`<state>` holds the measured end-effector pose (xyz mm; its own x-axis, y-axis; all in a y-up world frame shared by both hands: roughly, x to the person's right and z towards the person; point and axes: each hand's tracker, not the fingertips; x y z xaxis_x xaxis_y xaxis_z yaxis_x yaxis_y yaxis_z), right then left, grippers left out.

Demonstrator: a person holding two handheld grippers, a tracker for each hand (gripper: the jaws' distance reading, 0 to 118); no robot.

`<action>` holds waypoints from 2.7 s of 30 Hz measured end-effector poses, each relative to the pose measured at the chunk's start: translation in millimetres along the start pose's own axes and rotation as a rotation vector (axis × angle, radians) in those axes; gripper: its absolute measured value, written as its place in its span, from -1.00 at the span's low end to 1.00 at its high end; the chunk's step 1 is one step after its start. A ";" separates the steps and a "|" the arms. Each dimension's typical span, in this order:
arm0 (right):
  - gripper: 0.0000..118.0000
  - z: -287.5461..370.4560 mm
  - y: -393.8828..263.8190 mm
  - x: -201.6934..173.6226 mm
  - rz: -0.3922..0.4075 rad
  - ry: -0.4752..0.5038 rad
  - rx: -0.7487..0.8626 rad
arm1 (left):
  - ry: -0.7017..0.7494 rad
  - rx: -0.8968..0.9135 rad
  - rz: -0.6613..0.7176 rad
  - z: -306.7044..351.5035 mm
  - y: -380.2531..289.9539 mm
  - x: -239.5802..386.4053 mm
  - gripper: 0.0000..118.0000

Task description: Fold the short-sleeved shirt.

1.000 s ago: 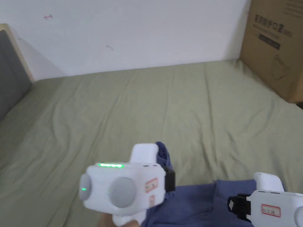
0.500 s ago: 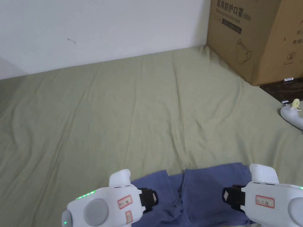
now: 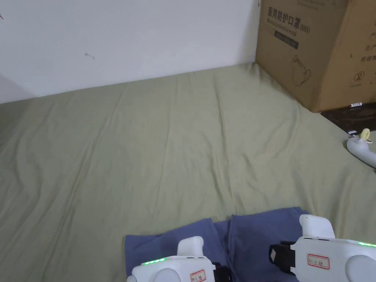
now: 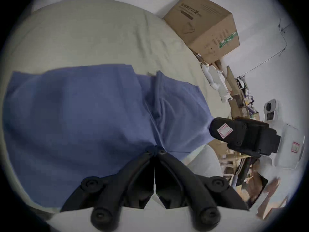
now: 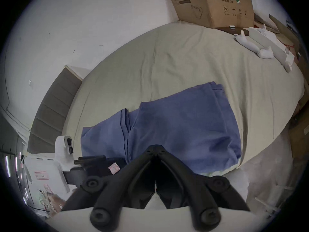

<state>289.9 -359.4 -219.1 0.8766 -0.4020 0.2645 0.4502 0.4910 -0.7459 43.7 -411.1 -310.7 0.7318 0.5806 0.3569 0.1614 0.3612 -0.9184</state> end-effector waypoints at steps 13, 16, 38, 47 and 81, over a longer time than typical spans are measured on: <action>-1.00 3.4 3.6 -12.7 -0.007 -0.004 0.012 | -0.117 0.182 0.182 144.2 4.7 -121.9 -0.10; -1.00 -5.9 3.8 -25.6 0.028 -0.001 -0.013 | -0.121 0.163 0.267 144.0 -0.8 -157.2 1.00; -1.00 -34.8 10.3 -76.4 0.143 -0.052 -0.074 | -0.327 0.070 0.343 111.9 27.9 -225.2 -0.85; -1.00 -25.8 8.8 -72.8 0.105 -0.034 -0.059 | -0.041 0.199 0.362 243.6 33.3 -293.1 -0.85; -1.00 20.5 1.0 24.9 -0.040 -0.050 0.022 | -0.014 0.070 0.037 99.4 99.2 -18.5 0.86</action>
<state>315.7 -353.1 -200.7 0.8650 -0.3828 0.3244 0.4881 0.4923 -0.7207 -19.6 -313.5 -391.5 0.7272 0.6043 0.3256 0.0873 0.3891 -0.9171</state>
